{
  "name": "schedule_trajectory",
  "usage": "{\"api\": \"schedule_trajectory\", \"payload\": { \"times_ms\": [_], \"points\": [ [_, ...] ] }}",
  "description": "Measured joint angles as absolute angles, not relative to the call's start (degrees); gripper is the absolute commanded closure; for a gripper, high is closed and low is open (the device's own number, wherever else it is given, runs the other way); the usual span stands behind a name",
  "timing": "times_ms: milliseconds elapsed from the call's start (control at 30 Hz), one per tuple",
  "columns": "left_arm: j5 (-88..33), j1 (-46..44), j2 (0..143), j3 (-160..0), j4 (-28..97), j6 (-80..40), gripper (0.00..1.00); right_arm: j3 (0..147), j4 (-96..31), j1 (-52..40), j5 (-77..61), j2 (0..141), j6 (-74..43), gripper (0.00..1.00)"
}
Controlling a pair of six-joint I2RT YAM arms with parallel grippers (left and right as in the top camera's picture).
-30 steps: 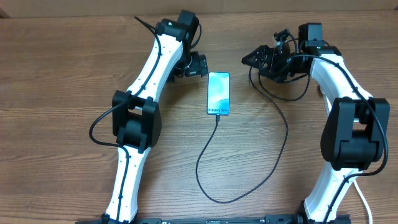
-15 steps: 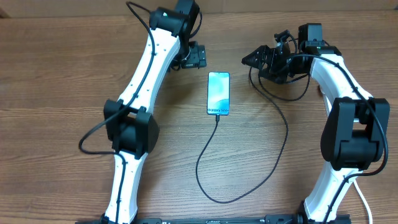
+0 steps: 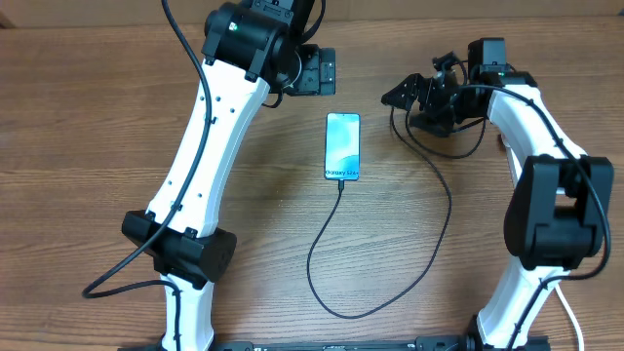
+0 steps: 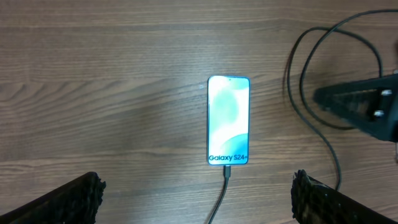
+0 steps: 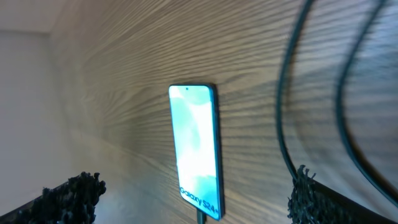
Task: Plug charger to phone and switch on socket
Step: 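Open the left gripper and lift it up off the phone, then move the right gripper over the white power strip beside the plug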
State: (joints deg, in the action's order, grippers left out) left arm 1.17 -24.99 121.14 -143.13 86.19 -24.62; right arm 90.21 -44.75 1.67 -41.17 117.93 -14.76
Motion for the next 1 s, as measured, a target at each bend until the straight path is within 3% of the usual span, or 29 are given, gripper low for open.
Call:
{"api": "schedule_trajectory", "payload": {
  "times_ms": [633, 800, 1000],
  "points": [
    [1.2, -25.0, 121.2, -143.1, 86.3, -24.3, 0.0, 90.2, -53.0, 2.7, -8.7, 99.2, -28.9, 0.0],
    [1.2, -25.0, 121.2, -143.1, 86.3, -24.2, 0.0, 90.2, -53.0, 9.1, -7.8, 99.0, -28.6, 0.0],
    [1.2, -25.0, 121.2, -143.1, 86.3, -24.2, 0.0, 90.2, -51.5, 25.8, -21.6, 99.0, -21.8, 0.0]
  ]
}}
